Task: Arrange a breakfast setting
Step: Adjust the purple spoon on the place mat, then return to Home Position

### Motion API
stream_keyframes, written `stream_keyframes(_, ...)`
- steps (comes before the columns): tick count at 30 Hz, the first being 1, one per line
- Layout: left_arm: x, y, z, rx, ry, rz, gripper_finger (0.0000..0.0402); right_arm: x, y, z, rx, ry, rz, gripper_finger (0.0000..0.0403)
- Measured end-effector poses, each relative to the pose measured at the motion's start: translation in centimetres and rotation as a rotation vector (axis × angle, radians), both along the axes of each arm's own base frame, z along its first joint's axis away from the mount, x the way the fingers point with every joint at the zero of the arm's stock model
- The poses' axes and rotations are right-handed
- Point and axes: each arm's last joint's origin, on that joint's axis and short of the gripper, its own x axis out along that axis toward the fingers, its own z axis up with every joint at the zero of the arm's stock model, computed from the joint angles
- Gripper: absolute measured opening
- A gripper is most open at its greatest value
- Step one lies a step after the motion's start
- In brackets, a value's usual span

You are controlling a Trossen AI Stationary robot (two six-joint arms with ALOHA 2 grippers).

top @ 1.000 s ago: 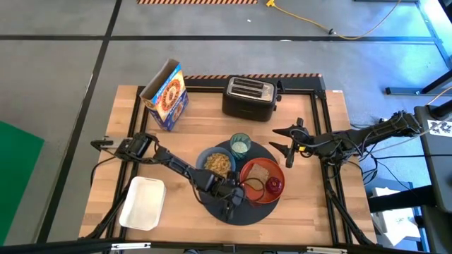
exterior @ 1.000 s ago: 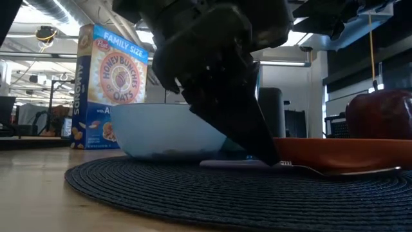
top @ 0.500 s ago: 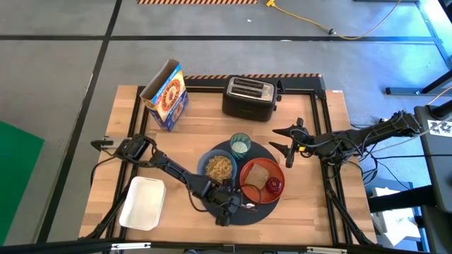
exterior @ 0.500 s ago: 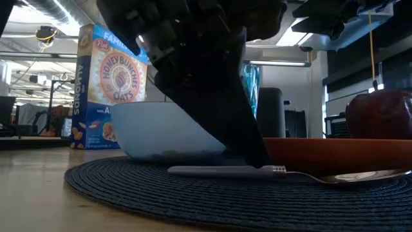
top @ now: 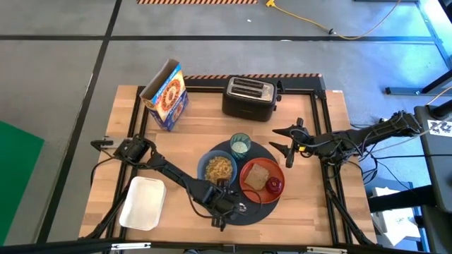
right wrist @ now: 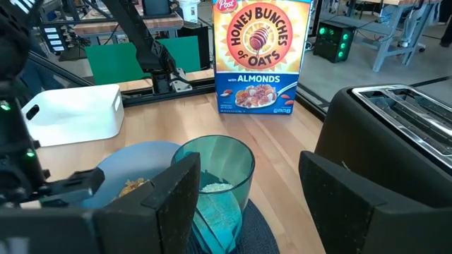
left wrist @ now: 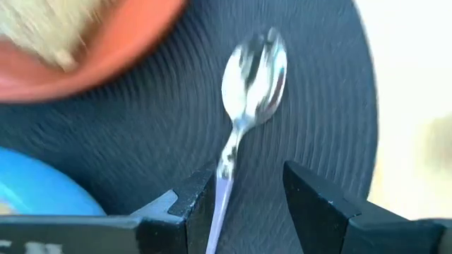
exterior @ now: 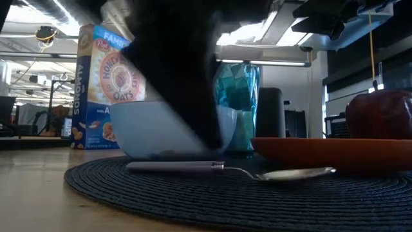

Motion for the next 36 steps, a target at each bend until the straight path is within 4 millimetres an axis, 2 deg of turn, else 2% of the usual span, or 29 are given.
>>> stream_keyframes(7, 0.6, -0.2, 1.3, 0.002, -0.051, 0.005, 0.016, 0.0, 0.0, 0.0, 0.002, 0.001, 0.008, 0.023)
stream_keyframes(11, 0.4, 0.3, 1.9, 0.014, -0.04, 0.013, 0.016, 0.0, 0.0, 0.0, 0.002, 0.001, 0.008, 0.023)
stream_keyframes(14, 0.3, 1.1, 3.6, 0.014, -0.069, 0.032, 0.016, 0.0, 0.0, 0.0, 0.003, -0.003, 0.008, 0.023)
stream_keyframes(17, -0.2, 2.2, 6.1, 0.038, -0.121, 0.041, 0.016, 0.0, 0.0, 0.1, 0.006, -0.01, 0.008, 0.023)
stream_keyframes(23, -2.0, 4.5, 12.0, 0.189, -0.287, 0.12, 0.016, 0.0, 0.0, 0.2, 0.009, -0.021, 0.008, 0.023)
stream_keyframes(25, -2.5, 5.1, 13.0, 0.238, -0.331, 0.146, 0.016, -0.1, 0.0, 0.3, 0.011, -0.027, 0.009, 0.023)
stream_keyframes(27, -3.1, 5.7, 13.3, 0.276, -0.367, 0.166, 0.016, 0.0, 0.0, 0.3, 0.014, -0.029, 0.017, 0.023)
stream_keyframes(33, -5.4, 7.0, 11.6, 0.333, -0.363, 0.164, 0.016, 1.3, 0.5, -1.0, -0.006, 0.046, 0.017, 0.023)
stream_keyframes(36, -7.3, 8.2, 12.2, 0.347, -0.382, 0.204, 0.016, 2.2, 0.8, -1.2, -0.026, 0.031, 0.046, 0.023)
